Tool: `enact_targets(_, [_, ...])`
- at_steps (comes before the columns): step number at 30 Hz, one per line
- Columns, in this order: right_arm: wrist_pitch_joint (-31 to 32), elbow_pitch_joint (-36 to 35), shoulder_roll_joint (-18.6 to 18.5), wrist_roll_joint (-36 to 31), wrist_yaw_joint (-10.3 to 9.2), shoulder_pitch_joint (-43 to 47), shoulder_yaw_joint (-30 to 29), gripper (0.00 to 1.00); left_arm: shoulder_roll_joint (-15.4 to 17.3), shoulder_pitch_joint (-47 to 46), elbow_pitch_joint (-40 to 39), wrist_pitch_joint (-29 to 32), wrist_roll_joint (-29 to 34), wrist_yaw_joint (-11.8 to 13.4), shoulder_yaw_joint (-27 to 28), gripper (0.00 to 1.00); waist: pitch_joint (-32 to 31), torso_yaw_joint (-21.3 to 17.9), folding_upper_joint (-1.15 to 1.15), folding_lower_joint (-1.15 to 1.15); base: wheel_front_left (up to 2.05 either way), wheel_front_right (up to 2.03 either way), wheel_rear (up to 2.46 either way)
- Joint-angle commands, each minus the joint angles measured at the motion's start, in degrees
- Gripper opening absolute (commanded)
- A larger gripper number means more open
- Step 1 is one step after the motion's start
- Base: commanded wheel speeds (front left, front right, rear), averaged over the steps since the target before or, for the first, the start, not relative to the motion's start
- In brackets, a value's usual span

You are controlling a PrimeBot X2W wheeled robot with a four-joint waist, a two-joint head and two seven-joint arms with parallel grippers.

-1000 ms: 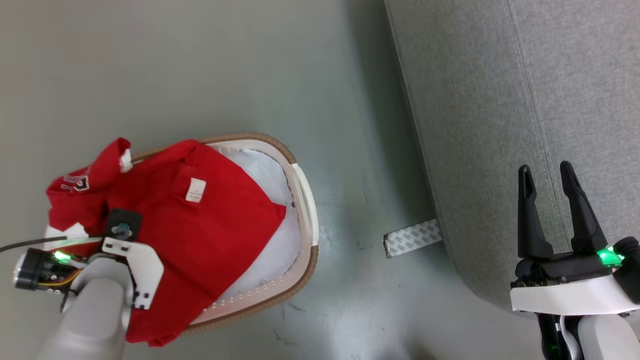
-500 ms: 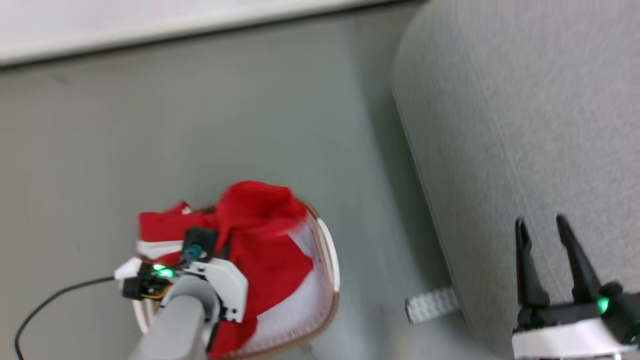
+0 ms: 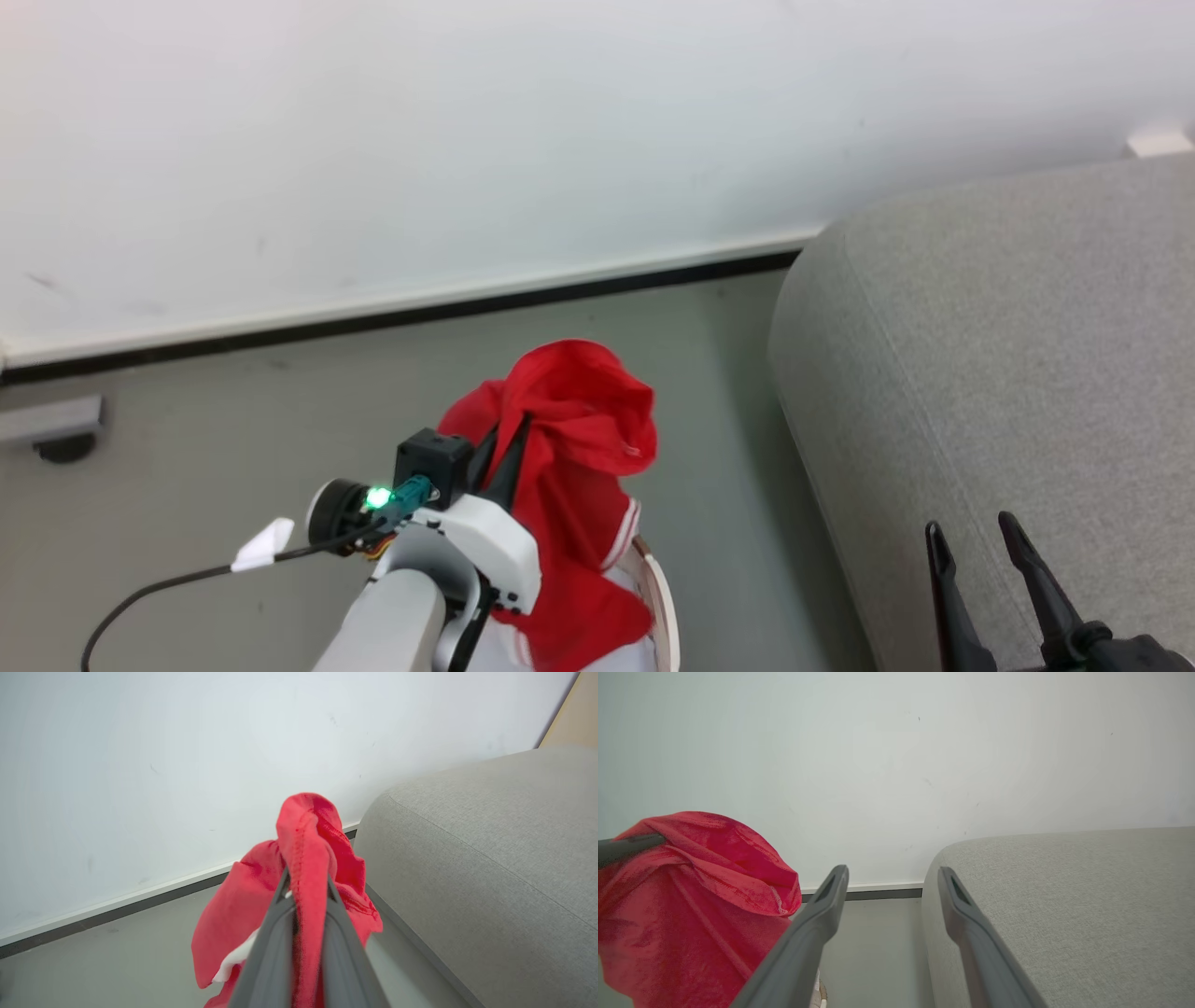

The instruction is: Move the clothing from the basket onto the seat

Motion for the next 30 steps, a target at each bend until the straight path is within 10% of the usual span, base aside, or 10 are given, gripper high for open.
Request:
enact_targets(1, [0.00,-0.05,-0.12,-0.47,-0.12,0.85,0.06,1.00,0.11,0.85,-1.61,0.43,-0.94,0.18,-0.13,0.00,-2.51,0.52,0.00,0.02,0.00,0.00,0.00])
enact_targets(13, [0.00,-2.66,-0.62,-2.02,-0.12,3.61,2.68,1.00,0.11,2.88,-20.76,6.19,-9.32,2.82,-3.00,0.00,-6.39,-0.40,0.00,0.02,0.00,0.00,0.00])
enact_targets(30, [0.01,-2.72,-9.26,-6.43,-0.12,-8.35,19.76,1.00,0.49,3.41,-26.12,10.12,-9.84,2.71,-6.08,0.00,-6.05,0.88,0.00,0.02,0.00,0.00,0.00])
